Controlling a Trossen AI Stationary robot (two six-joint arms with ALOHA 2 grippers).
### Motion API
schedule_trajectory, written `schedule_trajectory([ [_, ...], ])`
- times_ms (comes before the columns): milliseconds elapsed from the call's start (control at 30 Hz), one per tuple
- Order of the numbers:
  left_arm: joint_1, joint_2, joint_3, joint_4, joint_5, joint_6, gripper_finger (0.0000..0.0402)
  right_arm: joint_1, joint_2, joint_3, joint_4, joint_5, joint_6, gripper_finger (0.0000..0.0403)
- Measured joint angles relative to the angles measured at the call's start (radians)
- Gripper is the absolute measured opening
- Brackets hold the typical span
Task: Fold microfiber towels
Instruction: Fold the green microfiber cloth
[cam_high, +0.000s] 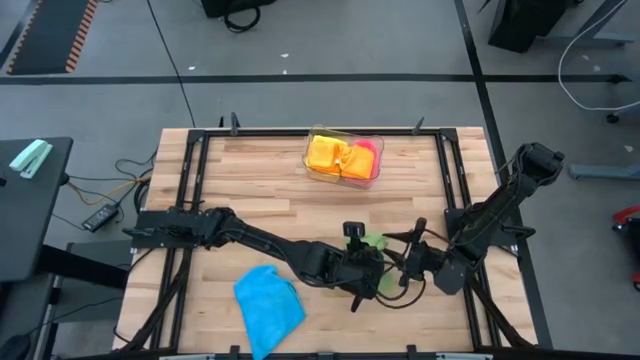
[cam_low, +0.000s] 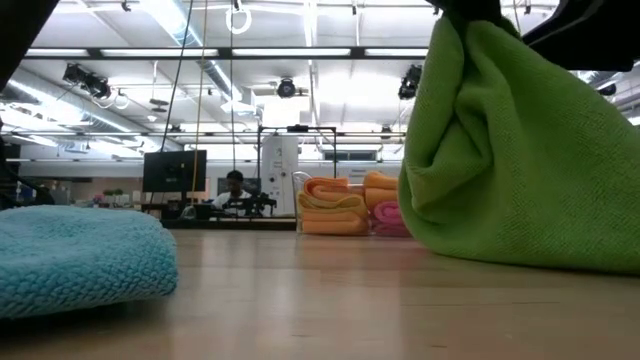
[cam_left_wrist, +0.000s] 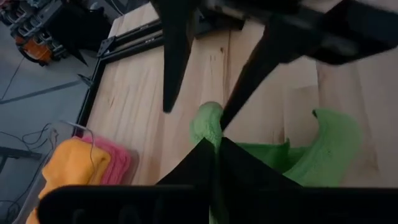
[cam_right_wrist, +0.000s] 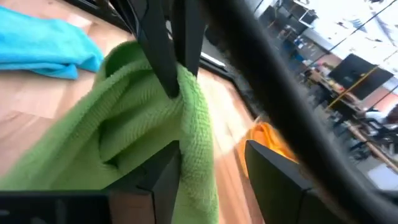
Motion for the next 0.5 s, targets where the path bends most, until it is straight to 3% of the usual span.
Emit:
schedule_trajectory([
  [100,0.001,0.000,0.000,-0.018,0.000,0.000,0.0029,0.011,0.000,0.000,-0.003,-0.038,-0.004,0.0177],
  [300,0.000,0.000,0.000,-0.046,0.000,-0.013,0.0009,0.031,-0.001,0.000,-0.071,-0.324,0.164,0.0167],
  [500,0.001,0.001,0.000,-0.074,0.000,-0.062,0.0037,-0.010,0.000,0.000,-0.147,-0.608,0.336,0.0180],
])
